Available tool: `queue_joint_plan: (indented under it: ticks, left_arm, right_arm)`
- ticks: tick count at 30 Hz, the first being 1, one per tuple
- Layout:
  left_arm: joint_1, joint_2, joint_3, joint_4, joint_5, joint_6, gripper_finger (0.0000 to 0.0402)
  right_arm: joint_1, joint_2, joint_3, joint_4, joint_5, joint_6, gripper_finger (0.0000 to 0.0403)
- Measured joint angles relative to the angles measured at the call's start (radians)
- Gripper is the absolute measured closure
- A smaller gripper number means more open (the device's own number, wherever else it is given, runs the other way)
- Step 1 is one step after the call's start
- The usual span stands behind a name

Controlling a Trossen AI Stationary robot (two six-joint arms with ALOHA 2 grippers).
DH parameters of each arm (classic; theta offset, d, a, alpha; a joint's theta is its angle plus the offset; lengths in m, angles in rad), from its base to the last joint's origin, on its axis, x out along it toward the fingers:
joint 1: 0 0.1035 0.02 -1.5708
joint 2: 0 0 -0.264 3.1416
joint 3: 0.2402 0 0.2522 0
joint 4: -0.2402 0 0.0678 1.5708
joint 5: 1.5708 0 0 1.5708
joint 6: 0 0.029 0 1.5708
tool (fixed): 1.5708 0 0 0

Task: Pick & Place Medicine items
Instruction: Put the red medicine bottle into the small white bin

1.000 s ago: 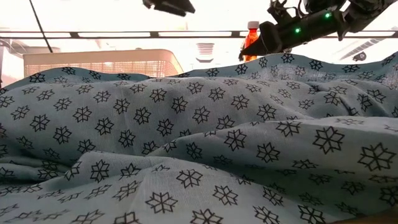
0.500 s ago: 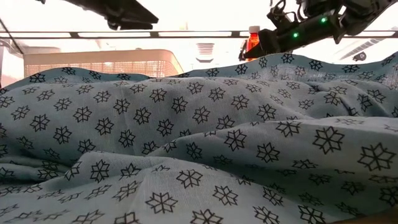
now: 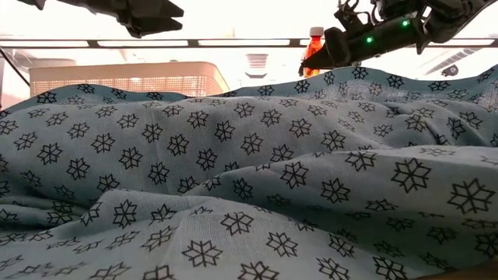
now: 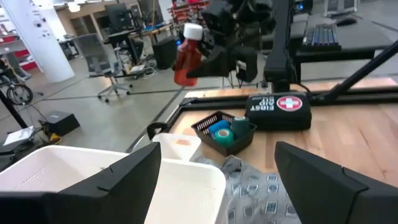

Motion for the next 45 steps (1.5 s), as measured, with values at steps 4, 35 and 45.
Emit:
queue_joint_plan:
  ticks: [4,35,45]
  left_arm:
    - [0.0,0.0,0.0,-0.013,0.0,0.0,0.0084]
    - [0.0,0.0,0.0,-0.014,-0.003,0.0,0.0085]
    - [0.0,0.0,0.0,-0.014,-0.003,0.0,0.0085]
  right_arm:
    - [0.0,0.0,0.017,-0.046,0.0,0.001,0.022]
    - [0.0,0.0,0.025,-0.069,-0.039,0.062,0.022]
    - [-0.001,0.001,0.091,-0.234,-0.034,0.092,0.022]
